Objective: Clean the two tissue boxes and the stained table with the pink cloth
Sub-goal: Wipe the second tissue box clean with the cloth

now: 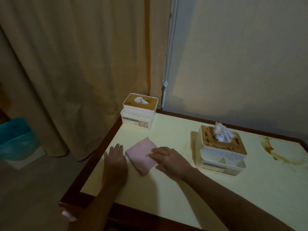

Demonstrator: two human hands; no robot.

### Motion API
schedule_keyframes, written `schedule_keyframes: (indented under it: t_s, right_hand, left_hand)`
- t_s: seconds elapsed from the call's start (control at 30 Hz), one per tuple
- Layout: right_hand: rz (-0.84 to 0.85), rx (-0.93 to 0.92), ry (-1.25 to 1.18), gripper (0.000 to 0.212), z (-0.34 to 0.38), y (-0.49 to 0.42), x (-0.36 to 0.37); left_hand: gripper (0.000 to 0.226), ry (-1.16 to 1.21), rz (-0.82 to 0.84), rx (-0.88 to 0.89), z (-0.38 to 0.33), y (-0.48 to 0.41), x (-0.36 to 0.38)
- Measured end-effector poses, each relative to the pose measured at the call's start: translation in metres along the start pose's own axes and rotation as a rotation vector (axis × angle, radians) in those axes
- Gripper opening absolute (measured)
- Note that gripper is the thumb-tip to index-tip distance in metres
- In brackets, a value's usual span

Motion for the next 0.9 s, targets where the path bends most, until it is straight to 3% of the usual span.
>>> schedule_keyframes:
  t_s: [0.3, 0.47, 0.6, 0.77, 0.87, 0.9]
  right_hand:
    - [-0.093, -0.132, 0.080, 0.026, -0.003, -0.024, 0.009]
    - [-0.173, 0.236, -0.266, 0.025, 0.003, -0.022, -0.031]
    - [-0.274, 0.431, -0.542, 0.025, 0.003, -0.012, -0.077]
    - [-0.195, 0.617, -0.696, 0.033, 0.001, 0.023, -0.131]
    - [-0.362, 0.764, -0.933, 0.027, 0.000, 0.057, -0.163]
    - [-0.446, 0.811, -0.999, 0.036, -0.002, 0.070, -0.171]
  left_hand:
    - [0.045, 0.088, -0.011, -0.084, -0.001, -0.004, 0.001]
    - [0.046, 0.170, -0.035, -0.076, -0.002, -0.001, 0.000]
    - [0.044, 0.167, -0.052, -0.086, -0.002, 0.000, -0.003]
    - [0.038, 0.095, -0.086, 0.006, 0.001, -0.003, 0.003]
    - [0.037, 0.058, -0.117, -0.045, 0.000, -0.001, -0.002]
    - [0.034, 0.065, -0.082, -0.079, -0.004, -0.002, -0.010]
Point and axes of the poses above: each hand's wrist, its own y-axis away from the middle knuckle, its own x-axis out of the palm, z = x × y, the point moved 2 cm from there along -y, towards the middle knuckle, and after that the axes turned 11 degrees about -x, right-handed, at the moved point
